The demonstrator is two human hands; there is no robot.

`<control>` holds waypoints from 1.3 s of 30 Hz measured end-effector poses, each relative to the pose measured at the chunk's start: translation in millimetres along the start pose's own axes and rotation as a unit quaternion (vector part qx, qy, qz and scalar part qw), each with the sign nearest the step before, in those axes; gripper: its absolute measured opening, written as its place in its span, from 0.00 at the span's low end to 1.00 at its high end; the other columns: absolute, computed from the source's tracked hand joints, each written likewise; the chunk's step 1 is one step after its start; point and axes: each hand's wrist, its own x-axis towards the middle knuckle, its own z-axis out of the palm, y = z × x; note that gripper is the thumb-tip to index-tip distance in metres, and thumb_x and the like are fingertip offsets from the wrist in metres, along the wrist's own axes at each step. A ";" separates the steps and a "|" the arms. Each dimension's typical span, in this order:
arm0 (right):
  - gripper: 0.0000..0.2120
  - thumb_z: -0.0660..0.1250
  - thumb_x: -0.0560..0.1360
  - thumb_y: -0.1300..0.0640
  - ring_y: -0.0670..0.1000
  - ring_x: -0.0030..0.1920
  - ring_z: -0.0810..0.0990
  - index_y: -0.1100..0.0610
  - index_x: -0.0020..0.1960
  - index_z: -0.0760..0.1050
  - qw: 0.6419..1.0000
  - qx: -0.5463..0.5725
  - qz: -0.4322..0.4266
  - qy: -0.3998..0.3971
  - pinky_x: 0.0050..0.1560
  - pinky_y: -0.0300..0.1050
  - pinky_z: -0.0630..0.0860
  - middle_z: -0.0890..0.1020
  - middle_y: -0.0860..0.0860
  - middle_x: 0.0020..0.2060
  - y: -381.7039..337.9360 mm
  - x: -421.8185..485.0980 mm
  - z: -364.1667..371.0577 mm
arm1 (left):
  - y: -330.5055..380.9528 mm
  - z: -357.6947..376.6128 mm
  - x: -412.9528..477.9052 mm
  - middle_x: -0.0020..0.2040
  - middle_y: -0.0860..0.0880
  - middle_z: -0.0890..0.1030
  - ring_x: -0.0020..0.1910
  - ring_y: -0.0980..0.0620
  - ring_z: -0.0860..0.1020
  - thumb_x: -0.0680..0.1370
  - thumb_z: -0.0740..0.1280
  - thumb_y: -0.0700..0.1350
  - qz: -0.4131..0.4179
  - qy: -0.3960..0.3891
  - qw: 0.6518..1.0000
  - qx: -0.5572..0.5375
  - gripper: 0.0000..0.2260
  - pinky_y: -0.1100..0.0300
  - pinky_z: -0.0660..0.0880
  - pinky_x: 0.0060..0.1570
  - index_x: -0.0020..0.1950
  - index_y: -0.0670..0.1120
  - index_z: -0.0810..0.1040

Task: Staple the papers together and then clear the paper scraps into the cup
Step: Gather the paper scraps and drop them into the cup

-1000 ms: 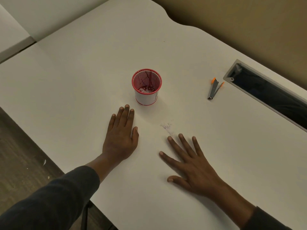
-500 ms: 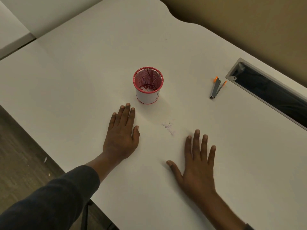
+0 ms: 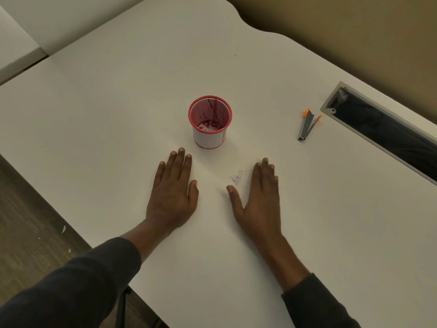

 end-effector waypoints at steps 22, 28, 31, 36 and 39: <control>0.42 0.50 0.80 0.34 0.53 0.80 0.39 0.60 0.81 0.41 0.997 -0.056 -0.039 -0.020 0.80 0.54 0.46 0.40 0.54 0.81 6.3 -38.6 -8.7 | -1.5 2.8 -0.4 0.83 0.45 0.53 0.83 0.47 0.50 0.82 0.51 0.52 0.001 0.001 1.000 -0.002 0.29 0.45 0.53 0.81 0.82 0.43 0.55; 0.44 0.47 0.79 0.31 0.55 0.80 0.34 0.60 0.80 0.37 0.994 -0.087 -0.027 -0.056 0.79 0.59 0.44 0.36 0.54 0.80 -4.5 -37.7 0.5 | -2.0 2.5 -0.3 0.83 0.45 0.53 0.83 0.47 0.50 0.82 0.51 0.52 0.002 -0.001 1.000 0.001 0.29 0.45 0.52 0.81 0.82 0.43 0.55; 0.42 0.46 0.79 0.32 0.55 0.80 0.35 0.59 0.81 0.39 0.992 -0.088 -0.060 -0.060 0.79 0.59 0.45 0.38 0.54 0.80 -12.3 -23.6 5.4 | -2.2 3.1 -0.2 0.83 0.45 0.53 0.83 0.47 0.50 0.82 0.51 0.52 0.004 0.002 1.000 0.002 0.29 0.45 0.52 0.81 0.82 0.43 0.55; 0.39 0.46 0.80 0.35 0.53 0.81 0.39 0.58 0.81 0.44 0.992 -0.080 -0.082 -0.047 0.80 0.55 0.46 0.43 0.53 0.81 -8.1 -6.8 3.6 | -2.9 3.6 -0.2 0.83 0.45 0.53 0.83 0.47 0.50 0.82 0.52 0.51 0.002 0.003 1.000 0.002 0.29 0.45 0.52 0.81 0.82 0.43 0.55; 0.37 0.48 0.80 0.35 0.54 0.81 0.49 0.59 0.81 0.52 0.995 -0.065 -0.065 -0.024 0.80 0.52 0.50 0.53 0.54 0.81 -4.5 -4.0 2.0 | -2.4 3.7 -0.1 0.84 0.45 0.52 0.83 0.47 0.49 0.82 0.50 0.52 0.001 -0.001 1.000 0.005 0.29 0.45 0.52 0.81 0.83 0.43 0.54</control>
